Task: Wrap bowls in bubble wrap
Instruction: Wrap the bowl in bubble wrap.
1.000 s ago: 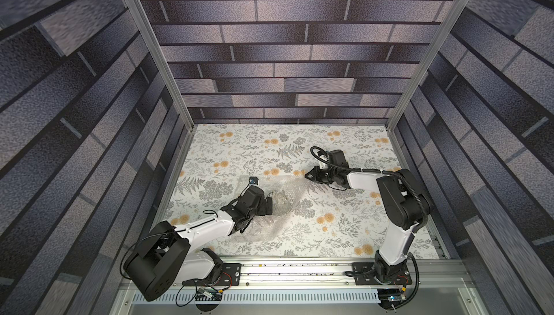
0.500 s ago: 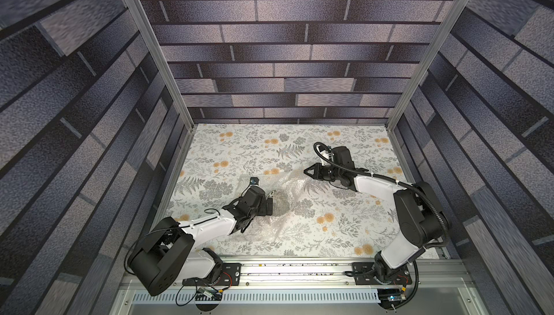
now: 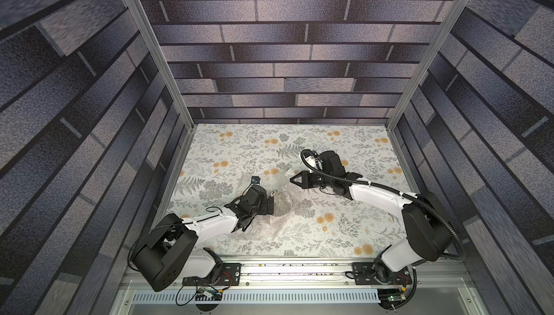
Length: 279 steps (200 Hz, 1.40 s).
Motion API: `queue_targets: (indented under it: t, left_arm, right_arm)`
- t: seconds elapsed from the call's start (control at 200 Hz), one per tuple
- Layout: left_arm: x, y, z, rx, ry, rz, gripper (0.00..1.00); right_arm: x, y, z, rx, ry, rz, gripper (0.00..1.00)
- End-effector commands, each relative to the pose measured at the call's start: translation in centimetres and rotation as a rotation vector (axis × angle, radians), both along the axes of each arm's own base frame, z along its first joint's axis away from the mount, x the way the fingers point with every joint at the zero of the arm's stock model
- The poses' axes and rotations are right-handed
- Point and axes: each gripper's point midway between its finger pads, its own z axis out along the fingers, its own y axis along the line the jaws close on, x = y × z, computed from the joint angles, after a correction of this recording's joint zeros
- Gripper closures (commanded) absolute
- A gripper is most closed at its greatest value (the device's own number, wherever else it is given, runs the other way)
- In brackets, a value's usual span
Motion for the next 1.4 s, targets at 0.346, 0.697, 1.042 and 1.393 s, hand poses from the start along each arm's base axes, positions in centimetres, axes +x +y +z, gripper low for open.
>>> queue_targets:
  t: [0.346,0.697,1.042,1.393]
  left_arm:
    - [0.6,-0.5,-0.1,0.028,-0.003,-0.017,0.0]
    - [0.5,-0.3,-0.1,0.032,-0.005,-0.014,0.0]
    - [0.7,0.6,1.6,0.022,-0.039,0.014,0.0]
    - [1.3,1.9,3.8,0.041,-0.061,0.064,0.0]
  right_arm:
    - [-4.4,3.9,-1.8,0.075,0.117,0.093,0.92]
    - [-6.7,6.3,-3.7,0.087,0.192,0.14,0.93]
    - [-8.5,4.7,-6.9,0.028,0.265,0.13,0.93]
    - [-8.6,5.5,-7.2,0.036,0.274,0.15,0.92]
